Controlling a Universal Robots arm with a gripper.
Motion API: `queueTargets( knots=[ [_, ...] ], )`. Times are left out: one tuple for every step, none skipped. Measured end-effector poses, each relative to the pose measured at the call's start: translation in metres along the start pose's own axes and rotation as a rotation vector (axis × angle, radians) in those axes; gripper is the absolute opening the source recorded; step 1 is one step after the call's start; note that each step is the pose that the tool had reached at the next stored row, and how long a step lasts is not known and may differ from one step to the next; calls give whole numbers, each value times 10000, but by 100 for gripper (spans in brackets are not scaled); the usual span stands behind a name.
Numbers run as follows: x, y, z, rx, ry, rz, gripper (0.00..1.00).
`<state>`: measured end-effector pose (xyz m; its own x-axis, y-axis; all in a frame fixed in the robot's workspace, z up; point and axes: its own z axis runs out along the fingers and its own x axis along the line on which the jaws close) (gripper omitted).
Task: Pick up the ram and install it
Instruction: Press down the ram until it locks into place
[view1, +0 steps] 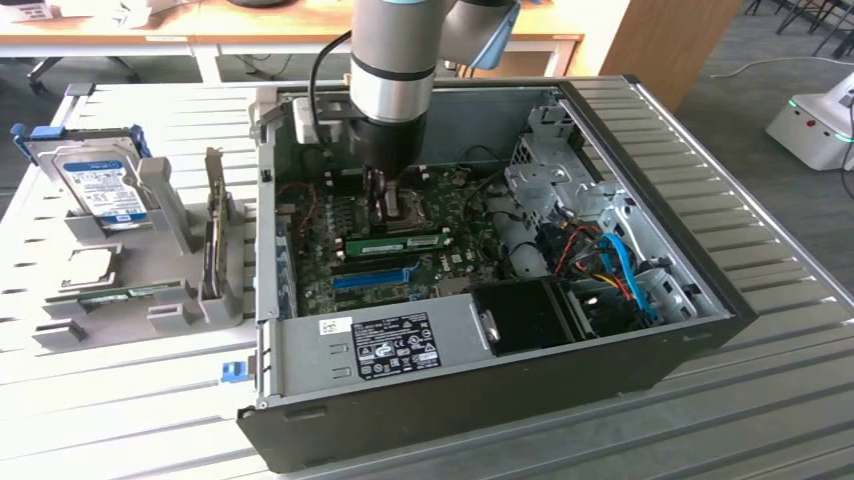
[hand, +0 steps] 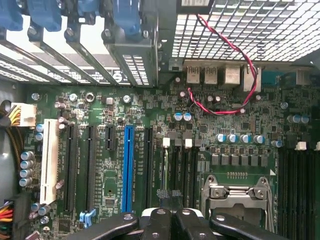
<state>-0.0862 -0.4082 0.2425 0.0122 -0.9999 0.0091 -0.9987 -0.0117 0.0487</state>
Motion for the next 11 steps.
queueTargets(
  knots=[
    [0,0,0,0,1,0,10],
    [0,0,0,0,1,-1,10],
    [0,0,0,0,1,-1,10],
    [1,0,1,-1,1,-1,10],
    [1,0,7,1,-1,-1,10],
    [1,0,14,0,0,-1,10],
    [0,0,22,-1,1,-1,10],
    [0,-1,31,0,0,-1,10],
    [0,-2,40,0,-1,-1,10],
    [0,-2,49,0,0,0,10],
    [0,-2,57,0,0,-1,10]
  ],
)
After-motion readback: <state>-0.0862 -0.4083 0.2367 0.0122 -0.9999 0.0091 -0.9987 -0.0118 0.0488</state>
